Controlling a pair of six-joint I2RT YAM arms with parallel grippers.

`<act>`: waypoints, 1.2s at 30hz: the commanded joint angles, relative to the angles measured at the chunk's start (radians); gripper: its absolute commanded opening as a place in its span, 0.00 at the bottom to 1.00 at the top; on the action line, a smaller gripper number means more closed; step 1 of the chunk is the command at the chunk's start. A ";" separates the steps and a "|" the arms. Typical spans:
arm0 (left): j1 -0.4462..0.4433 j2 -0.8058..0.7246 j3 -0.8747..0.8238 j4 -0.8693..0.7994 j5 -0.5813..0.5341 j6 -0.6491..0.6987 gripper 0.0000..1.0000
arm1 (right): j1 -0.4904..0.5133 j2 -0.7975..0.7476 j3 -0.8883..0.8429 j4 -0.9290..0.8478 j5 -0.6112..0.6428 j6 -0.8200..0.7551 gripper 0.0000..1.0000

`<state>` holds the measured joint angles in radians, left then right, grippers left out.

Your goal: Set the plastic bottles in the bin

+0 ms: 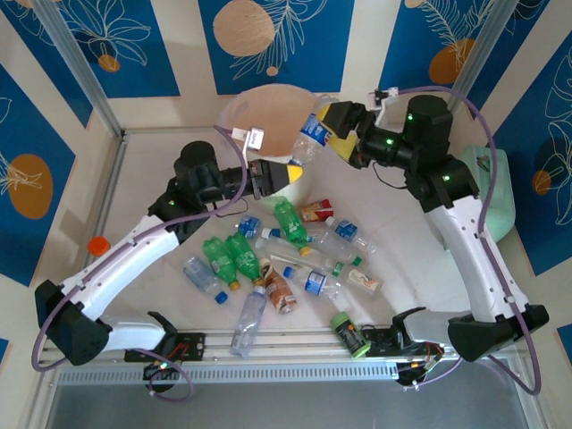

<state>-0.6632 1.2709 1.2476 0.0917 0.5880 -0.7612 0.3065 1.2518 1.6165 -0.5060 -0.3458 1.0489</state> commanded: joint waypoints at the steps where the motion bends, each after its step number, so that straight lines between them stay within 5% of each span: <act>1: 0.034 -0.037 0.112 -0.168 -0.160 0.151 0.12 | -0.065 -0.038 0.103 -0.287 0.153 -0.105 0.99; 6: 0.112 0.072 0.337 -0.390 -0.320 0.199 0.11 | -0.158 -0.078 0.065 -0.457 0.221 -0.156 1.00; 10: 0.169 0.217 0.498 -0.570 -0.340 0.199 0.08 | -0.162 -0.145 -0.049 -0.458 0.221 -0.156 1.00; 18: 0.177 0.409 0.696 -0.856 -0.490 0.325 0.06 | -0.165 -0.194 -0.155 -0.521 0.238 -0.182 1.00; 27: 0.175 0.387 0.696 -0.878 -0.531 0.339 0.61 | -0.116 -0.174 -0.167 -0.535 0.263 -0.195 0.99; 36: 0.149 0.062 0.432 -0.941 -0.580 0.403 0.76 | -0.060 -0.148 -0.171 -0.539 0.314 -0.207 0.99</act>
<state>-0.4969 1.4712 1.7653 -0.7883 0.0372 -0.4076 0.2367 1.1049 1.4563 -1.0309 -0.0563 0.8616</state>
